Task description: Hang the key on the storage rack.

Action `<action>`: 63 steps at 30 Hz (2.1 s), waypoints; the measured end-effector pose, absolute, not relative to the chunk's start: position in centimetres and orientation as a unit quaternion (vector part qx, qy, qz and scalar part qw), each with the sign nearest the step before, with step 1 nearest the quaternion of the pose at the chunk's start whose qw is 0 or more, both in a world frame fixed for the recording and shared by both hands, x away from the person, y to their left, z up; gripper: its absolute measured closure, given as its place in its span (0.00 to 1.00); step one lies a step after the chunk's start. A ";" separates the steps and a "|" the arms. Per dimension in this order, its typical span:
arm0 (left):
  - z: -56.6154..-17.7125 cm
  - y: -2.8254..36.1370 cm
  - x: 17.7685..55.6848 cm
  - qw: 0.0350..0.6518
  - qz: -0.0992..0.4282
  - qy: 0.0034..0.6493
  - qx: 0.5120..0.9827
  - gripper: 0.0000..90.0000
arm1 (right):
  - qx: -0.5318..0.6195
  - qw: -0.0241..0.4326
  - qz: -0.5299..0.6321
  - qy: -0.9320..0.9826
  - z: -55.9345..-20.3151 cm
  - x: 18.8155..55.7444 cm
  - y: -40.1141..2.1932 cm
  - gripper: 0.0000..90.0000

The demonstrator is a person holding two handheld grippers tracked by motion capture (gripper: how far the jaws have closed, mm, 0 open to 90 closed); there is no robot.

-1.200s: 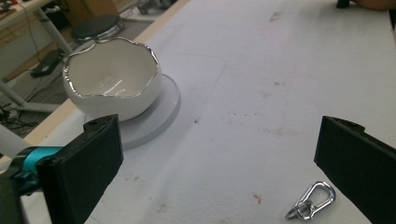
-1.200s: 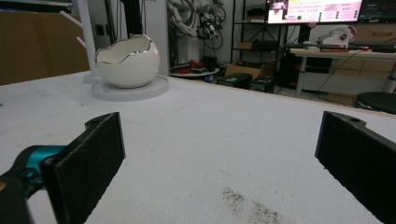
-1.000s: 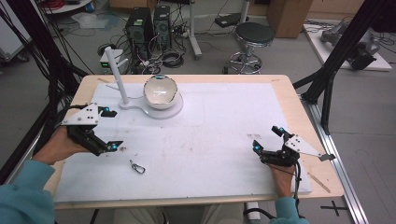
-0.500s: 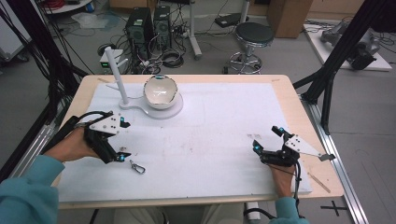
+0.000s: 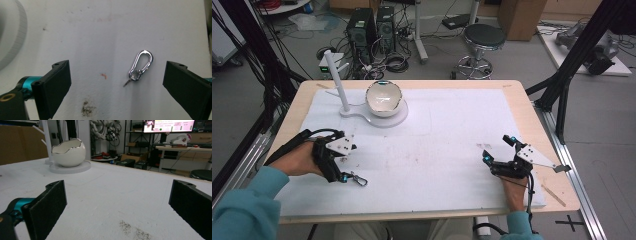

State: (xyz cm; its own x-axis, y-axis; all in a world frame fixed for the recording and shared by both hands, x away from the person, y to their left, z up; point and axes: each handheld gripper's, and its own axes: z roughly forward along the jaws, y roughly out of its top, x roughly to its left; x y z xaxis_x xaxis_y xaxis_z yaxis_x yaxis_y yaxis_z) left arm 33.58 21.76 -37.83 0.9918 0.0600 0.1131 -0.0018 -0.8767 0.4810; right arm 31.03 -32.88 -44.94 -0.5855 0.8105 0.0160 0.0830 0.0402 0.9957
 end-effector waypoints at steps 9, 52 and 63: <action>-38.8 21.5 33.6 0.230 0.048 0.018 0.972 0.09 | 0.340 0.304 0.604 0.654 -44.9 31.1 -32.9 0.01; -40.3 20.7 33.9 0.190 0.001 0.019 0.982 0.60 | 0.340 0.304 0.604 0.654 -44.9 31.1 -32.9 0.01; -40.2 20.8 33.8 0.185 -0.002 0.008 0.983 0.77 | 0.340 0.304 0.604 0.654 -44.9 31.1 -32.9 0.01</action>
